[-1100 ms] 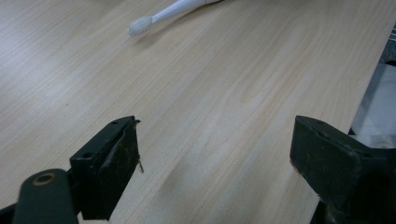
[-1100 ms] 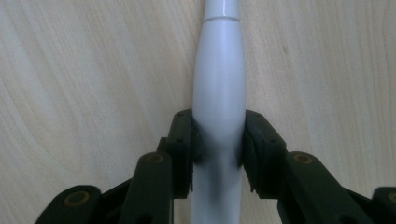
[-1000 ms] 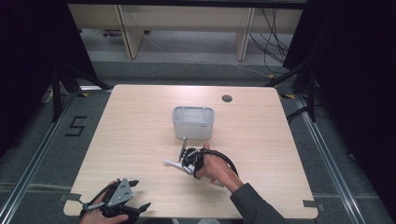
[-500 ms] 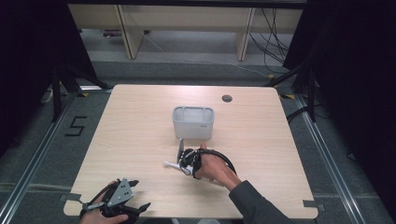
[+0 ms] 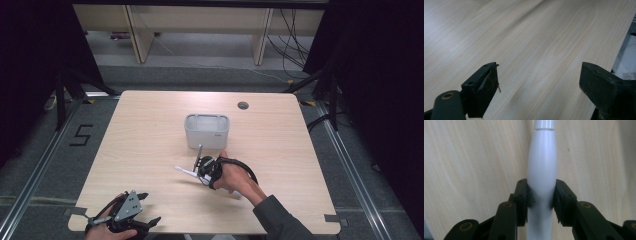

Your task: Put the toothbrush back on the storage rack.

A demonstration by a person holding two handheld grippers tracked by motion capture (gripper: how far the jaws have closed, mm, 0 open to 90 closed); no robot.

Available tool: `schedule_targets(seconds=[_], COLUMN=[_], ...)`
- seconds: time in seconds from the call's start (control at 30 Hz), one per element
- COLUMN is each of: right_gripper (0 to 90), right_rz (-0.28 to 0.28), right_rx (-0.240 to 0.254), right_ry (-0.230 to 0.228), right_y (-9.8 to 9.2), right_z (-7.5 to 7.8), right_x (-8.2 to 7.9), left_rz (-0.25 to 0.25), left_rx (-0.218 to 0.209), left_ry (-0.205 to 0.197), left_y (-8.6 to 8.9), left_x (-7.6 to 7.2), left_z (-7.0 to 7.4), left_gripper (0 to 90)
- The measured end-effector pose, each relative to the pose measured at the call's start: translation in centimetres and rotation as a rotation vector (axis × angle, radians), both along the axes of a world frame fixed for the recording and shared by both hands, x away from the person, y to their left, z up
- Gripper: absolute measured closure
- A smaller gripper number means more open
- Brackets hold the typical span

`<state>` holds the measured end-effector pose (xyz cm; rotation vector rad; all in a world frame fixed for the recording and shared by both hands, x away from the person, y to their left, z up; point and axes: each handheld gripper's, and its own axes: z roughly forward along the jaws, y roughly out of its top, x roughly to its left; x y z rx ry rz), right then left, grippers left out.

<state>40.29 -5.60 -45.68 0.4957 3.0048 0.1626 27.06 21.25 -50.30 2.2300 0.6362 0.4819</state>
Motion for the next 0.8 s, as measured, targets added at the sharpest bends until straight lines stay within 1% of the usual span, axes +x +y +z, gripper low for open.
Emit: schedule_targets(seconds=[0.03, 0.07, 0.1, 0.13, 0.17, 0.2, 0.23, 0.3, 0.33, 0.37, 0.4, 0.43, 0.47, 0.5, 0.53, 0.57, 0.6, 0.63, 0.67, 0.7, 0.73, 0.77, 0.8], right_gripper=[66.7, 66.7, 66.7, 66.7, 66.7, 66.7, 66.7, 66.7, 66.7, 66.7, 66.7, 66.7, 66.7, 66.7, 66.7, 66.7, 66.7, 66.7, 66.7, 66.7, 66.7, 66.7, 66.7], right_rz=[0.002, 0.002, 0.005, -0.019, -0.025, -0.065, -0.048, -0.064, -0.052, -0.077, -0.061, -0.062, -0.062, -0.085, -0.087, -0.102, -0.122, -0.135, -0.134, -0.161, -0.15, -0.156, -0.158], right_rx=[0.024, 0.024, 0.069, 0.087, 0.118, 0.132, 0.165, 0.201, 0.218, 0.236, 0.277, 0.306, 0.306, 0.353, 0.379, 0.404, 0.406, 0.408, 0.43, 0.455, 0.474, 0.5, 0.524], right_ry=[-0.013, -0.013, -0.051, -0.046, -0.046, -0.038, -0.038, -0.056, -0.073, -0.099, -0.096, -0.109, -0.109, -0.122, -0.127, -0.129, -0.128, -0.14, -0.162, -0.161, -0.174, -0.182, -0.194], right_y=[-0.3, -0.3, -1.1, -1.2, -1.6, -1.7, -2.1, -2.6, -2.8, -3.1, -3.2, -3.3, -3.3, -3.7, -3.8, -3.9, -4.0, -4.1, -4.3, -4.3, -4.5, -4.6, -4.7], right_z=[0.5, 0.5, 1.2, 1.4, 1.7, 2.1, 2.4, 2.9, 3.1, 3.2, 3.4, 3.5, 3.5, 3.7, 3.7, 3.7, 3.7, 3.8, 3.9, 3.9, 4.0, 4.2, 4.2], right_x=[0.0, 0.0, -0.1, -0.3, -0.4, -0.7, -0.6, -0.5, -0.4, -0.5, -0.4, -0.4, -0.4, -0.4, -0.4, -0.3, -0.3, -0.2, 0.0, 0.0, 0.2, 0.3, 0.4], left_rz=[-0.009, -0.009, 0.0, -0.004, 0.002, -0.003, -0.006, 0.005, -0.005, -0.004, 0.002, 0.0, 0.0, -0.002, -0.007, -0.007, 0.003, 0.001, 0.001, 0.001, -0.003, 0.001, 0.001], left_rx=[0.001, 0.001, 0.001, 0.004, -0.009, -0.008, 0.001, -0.003, 0.003, -0.018, -0.025, -0.014, -0.014, -0.008, -0.013, -0.013, -0.008, -0.008, -0.008, -0.022, -0.015, 0.001, 0.0], left_ry=[0.013, 0.013, 0.0, 0.014, 0.014, 0.006, 0.014, -0.001, 0.013, 0.01, 0.002, 0.011, 0.011, 0.01, 0.017, 0.017, 0.005, 0.004, 0.004, 0.006, 0.012, 0.0, 0.0], left_y=[0.0, 0.0, 0.0, 0.0, 0.0, 0.0, 0.0, 0.0, 0.1, 0.0, 0.0, 0.0, 0.0, 0.0, 0.0, 0.0, 0.0, 0.0, 0.0, 0.0, 0.0, 0.0, 0.0], left_x=[0.0, 0.0, 0.0, 0.0, 0.0, 0.0, 0.0, 0.0, 0.0, 0.0, 0.0, 0.0, 0.0, 0.0, 0.0, 0.0, 0.0, 0.0, 0.0, -0.1, -0.1, 0.0, 0.0], left_z=[0.0, 0.0, 0.0, 0.0, -0.1, -0.1, 0.0, 0.0, 0.0, -0.1, -0.2, -0.1, -0.1, 0.0, 0.0, 0.0, -0.1, 0.0, 0.0, 0.0, 0.0, 0.0, 0.0], left_gripper=[15.0, 15.0, 15.0, 15.0, 15.0, 15.0, 15.0, 15.0, 15.0, 15.0, 15.0, 15.0, 15.0, 15.0, 15.0, 15.0, 15.0, 15.0, 15.0, 15.0, 15.0, 15.0, 15.0])
